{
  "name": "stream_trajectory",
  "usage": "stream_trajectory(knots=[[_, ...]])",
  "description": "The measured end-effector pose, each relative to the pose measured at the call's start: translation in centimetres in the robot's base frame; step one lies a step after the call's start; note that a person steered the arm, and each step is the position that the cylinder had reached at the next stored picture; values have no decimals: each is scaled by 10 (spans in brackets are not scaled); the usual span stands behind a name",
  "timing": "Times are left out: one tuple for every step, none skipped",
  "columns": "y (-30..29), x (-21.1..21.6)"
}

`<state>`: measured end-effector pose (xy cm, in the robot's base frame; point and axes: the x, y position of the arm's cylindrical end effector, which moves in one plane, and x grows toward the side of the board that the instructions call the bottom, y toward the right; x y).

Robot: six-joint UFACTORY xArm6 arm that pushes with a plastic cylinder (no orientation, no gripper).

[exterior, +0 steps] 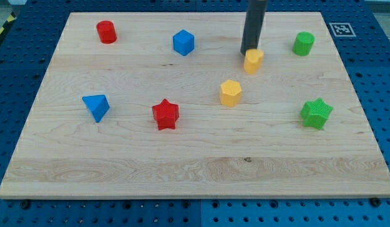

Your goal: Slide the yellow heart into the yellow hexagon

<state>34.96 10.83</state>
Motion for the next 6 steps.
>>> stream_trajectory(knots=[[-1, 47], [-3, 41], [14, 17], [66, 26], [71, 60], [37, 86]])
